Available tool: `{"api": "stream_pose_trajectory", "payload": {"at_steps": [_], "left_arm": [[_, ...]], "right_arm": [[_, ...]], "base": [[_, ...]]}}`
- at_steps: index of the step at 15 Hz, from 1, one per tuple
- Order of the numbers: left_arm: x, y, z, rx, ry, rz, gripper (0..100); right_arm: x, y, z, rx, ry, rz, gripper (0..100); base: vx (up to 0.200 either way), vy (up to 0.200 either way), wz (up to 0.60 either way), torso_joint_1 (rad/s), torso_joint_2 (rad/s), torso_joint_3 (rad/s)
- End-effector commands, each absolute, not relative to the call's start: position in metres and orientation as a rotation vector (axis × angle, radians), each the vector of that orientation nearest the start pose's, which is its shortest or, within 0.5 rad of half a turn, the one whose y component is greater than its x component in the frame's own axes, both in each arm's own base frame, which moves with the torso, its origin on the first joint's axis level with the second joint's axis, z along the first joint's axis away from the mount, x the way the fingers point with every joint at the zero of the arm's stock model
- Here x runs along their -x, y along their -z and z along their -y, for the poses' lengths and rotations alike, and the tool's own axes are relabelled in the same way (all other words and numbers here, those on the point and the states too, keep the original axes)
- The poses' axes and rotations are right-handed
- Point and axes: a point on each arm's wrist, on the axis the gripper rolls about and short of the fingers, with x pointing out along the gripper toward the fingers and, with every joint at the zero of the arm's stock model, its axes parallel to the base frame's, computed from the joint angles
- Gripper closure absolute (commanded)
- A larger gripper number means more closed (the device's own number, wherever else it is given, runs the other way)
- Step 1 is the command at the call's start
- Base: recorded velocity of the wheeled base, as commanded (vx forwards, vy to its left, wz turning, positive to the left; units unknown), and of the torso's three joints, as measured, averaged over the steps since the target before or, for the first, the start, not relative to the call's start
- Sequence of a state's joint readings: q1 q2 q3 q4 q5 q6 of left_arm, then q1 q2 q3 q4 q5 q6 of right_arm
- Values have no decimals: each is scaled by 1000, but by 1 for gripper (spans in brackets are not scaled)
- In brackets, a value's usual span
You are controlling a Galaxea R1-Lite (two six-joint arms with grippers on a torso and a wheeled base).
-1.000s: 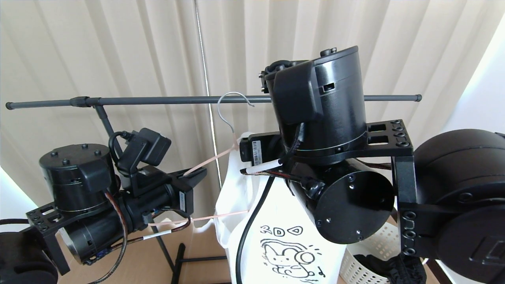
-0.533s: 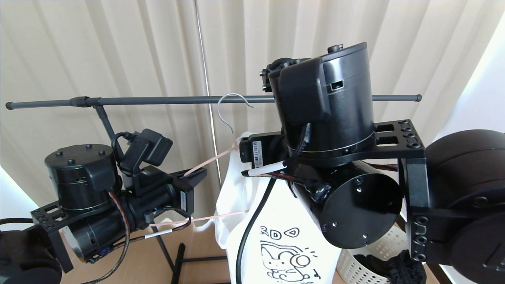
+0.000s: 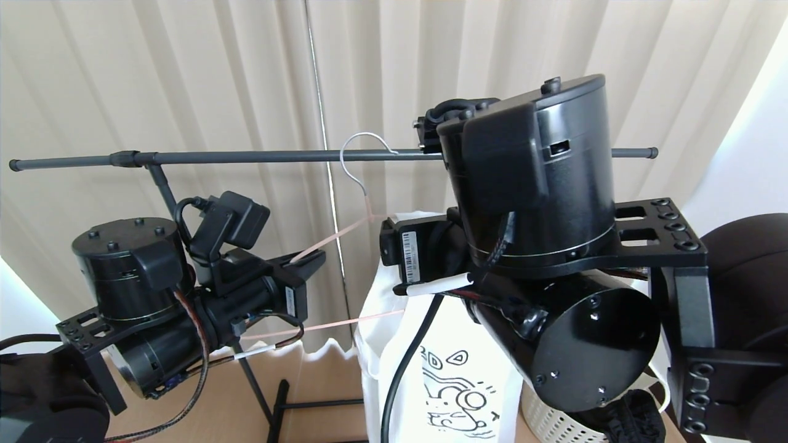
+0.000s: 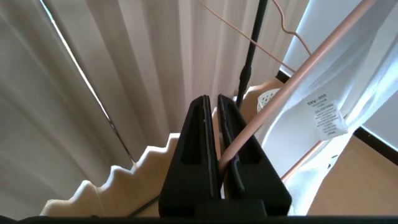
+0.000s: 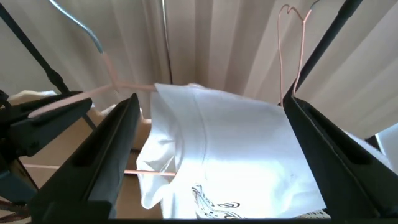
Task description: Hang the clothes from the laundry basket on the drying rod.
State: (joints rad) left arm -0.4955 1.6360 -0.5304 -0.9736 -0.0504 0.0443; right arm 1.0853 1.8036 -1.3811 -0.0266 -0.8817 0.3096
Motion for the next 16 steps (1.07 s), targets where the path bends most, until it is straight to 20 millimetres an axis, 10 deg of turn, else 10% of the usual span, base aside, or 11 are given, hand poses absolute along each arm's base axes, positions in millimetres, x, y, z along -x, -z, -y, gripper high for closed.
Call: {"api": "stream_pose_trajectory", "payload": {"at_steps": [1, 5, 11, 16], "left_arm": [[-234, -163, 128, -72, 550, -122, 100], [-232, -157, 121, -59, 563, -150, 100], [-230, -151, 117, -64, 609, -172, 100], [-225, -146, 117, -93, 658, -182, 100]], "right_arm": [[-174, -254, -293, 22, -169, -248, 0], [-157, -280, -252, 45, -401, -258, 0], [-192, -305, -155, 376, -893, -359, 0], [-230, -308, -142, 437, -1219, -610, 0]], "base": [[0, 0, 0, 0, 0, 0], [0, 0, 0, 0, 0, 0], [0, 0, 0, 0, 0, 0], [0, 0, 0, 0, 0, 0]]}}
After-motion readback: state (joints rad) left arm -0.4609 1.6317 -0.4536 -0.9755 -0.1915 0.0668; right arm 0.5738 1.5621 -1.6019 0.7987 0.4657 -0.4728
